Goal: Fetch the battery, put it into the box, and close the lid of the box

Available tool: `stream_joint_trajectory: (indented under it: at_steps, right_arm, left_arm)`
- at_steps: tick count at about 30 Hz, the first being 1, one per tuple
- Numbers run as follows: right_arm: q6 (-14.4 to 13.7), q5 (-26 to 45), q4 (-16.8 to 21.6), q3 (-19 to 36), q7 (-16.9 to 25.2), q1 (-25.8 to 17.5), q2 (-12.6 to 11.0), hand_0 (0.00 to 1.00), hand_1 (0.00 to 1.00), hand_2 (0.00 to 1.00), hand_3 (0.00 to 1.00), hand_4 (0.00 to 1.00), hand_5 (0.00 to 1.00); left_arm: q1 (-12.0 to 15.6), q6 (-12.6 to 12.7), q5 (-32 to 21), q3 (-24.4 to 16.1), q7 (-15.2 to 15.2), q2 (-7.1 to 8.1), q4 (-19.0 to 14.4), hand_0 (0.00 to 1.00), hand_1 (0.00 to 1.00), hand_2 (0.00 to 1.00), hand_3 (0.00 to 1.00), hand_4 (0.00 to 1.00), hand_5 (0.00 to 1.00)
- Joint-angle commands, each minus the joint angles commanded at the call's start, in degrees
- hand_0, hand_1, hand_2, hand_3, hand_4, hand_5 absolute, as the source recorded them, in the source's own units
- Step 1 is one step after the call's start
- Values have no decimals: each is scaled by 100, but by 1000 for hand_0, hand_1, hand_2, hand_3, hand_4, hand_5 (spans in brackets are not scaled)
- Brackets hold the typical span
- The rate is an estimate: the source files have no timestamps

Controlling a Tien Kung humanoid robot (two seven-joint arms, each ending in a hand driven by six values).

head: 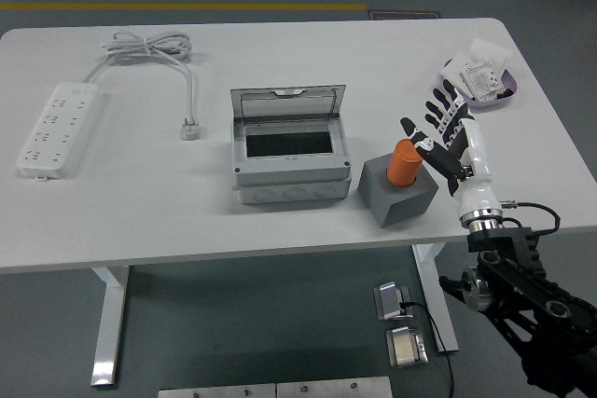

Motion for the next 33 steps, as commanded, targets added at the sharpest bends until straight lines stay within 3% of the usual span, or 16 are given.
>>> stream_joint_trajectory:
  at_steps: [9, 33]
  right_arm:
    - [46, 52, -157, -152, -9, 49, 60, 858, 811, 806, 865, 929, 335]
    - [141, 142, -361, -410, -120, 58, 136, 831, 778, 736, 820, 931, 353]
  left_arm:
    - [-3, -10, -122, 144, -27, 7, -6, 623, 687, 622, 636, 697, 185]
    - [-43, -20, -31, 88, -32, 15, -24, 623, 687, 622, 635, 698, 184]
